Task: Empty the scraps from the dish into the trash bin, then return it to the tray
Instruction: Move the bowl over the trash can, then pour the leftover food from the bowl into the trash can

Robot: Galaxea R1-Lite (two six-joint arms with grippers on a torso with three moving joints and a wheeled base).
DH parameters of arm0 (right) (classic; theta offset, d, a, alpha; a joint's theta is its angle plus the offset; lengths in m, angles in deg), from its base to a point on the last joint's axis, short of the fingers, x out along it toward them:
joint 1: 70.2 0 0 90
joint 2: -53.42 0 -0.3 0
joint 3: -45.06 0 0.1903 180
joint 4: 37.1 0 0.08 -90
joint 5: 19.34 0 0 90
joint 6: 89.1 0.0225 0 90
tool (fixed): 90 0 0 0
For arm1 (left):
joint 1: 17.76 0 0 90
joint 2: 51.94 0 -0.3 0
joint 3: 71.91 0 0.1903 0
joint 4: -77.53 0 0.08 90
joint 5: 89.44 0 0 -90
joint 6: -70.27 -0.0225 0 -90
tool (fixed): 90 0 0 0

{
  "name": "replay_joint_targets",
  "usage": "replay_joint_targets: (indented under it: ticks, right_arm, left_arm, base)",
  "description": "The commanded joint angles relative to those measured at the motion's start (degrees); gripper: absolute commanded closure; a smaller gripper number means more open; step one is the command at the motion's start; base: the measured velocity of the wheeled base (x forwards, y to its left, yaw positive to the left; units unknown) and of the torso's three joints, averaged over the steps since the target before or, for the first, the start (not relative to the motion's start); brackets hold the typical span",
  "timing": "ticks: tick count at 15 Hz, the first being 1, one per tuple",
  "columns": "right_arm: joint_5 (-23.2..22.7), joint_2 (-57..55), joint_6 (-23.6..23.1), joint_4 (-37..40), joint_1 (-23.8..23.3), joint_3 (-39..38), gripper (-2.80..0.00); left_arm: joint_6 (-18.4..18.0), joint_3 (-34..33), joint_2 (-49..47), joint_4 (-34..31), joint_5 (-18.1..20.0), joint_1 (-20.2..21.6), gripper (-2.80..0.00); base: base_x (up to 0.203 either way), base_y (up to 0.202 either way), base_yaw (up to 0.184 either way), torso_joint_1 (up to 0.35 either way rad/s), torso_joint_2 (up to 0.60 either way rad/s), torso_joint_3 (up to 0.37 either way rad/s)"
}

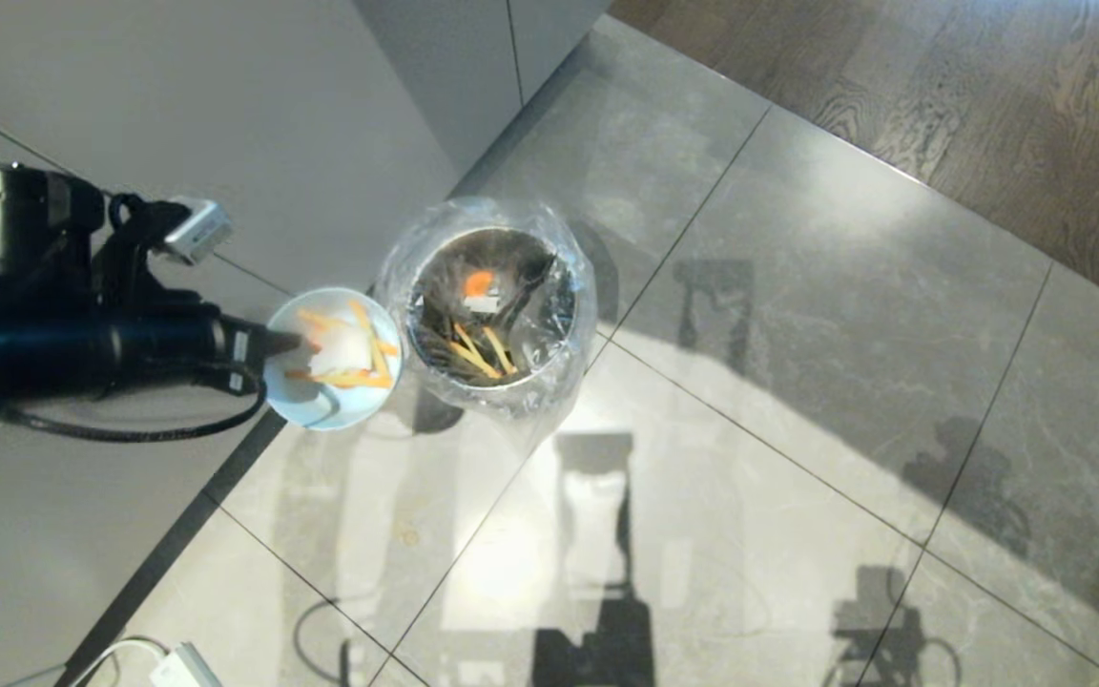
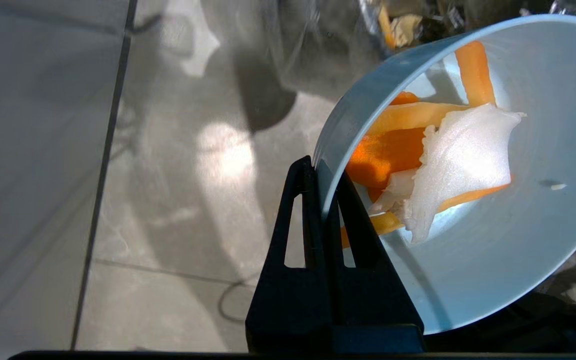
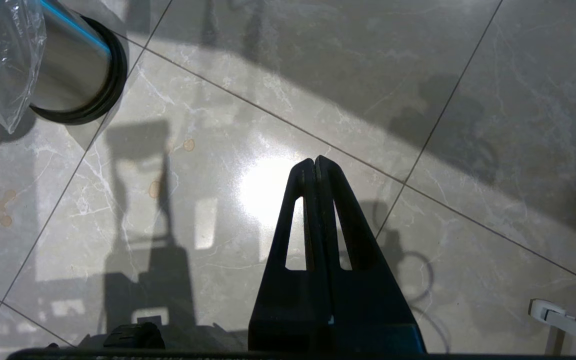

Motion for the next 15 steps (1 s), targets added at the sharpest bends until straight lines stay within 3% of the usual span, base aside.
replay_joint_targets:
  ticks: [1,4,8,10,13,15]
  right_arm:
    - [0.1,0.0,0.0,0.0,0.0,0.0,0.0]
    - [0.0,0.0,0.0,0.0,0.0,0.0,0.0]
    - [0.0,0.0,0.0,0.0,0.0,0.1,0.0]
    - [0.0,0.0,0.0,0.0,0.0,0.1,0.0]
    - [0.0,0.0,0.0,0.0,0.0,0.0,0.0]
    - [0.0,0.0,0.0,0.0,0.0,0.0,0.0]
  left_arm:
    - [-3.4,5.3,-4.8,0.0,0.1,-0.8,0.0]
    - [-8.4,12.1,-8.4,-0.1,0.0,-0.8,0.0]
    - [-17.7,21.2,-11.6,-3.4,-1.3,-0.9,0.0]
    - [-22.8,24.8,-12.6,-3.9,-8.2,-2.3,0.0]
    - [-25.3,28.0,-13.5,-5.7,-18.7,-7.9,0.0]
    - [-29.6,32.1,-14.9,-6.3,-24.2,-10.2,0.0]
  base:
    - [0.0,0.0,0.0,0.0,0.0,0.0]
    - [0.0,0.0,0.0,0.0,0.0,0.0]
    - [0.0,0.0,0.0,0.0,0.0,0.0]
    - [0.0,0.0,0.0,0.0,0.0,0.0]
    - [0.0,0.0,0.0,0.0,0.0,0.0]
    - [0.0,0.0,0.0,0.0,0.0,0.0]
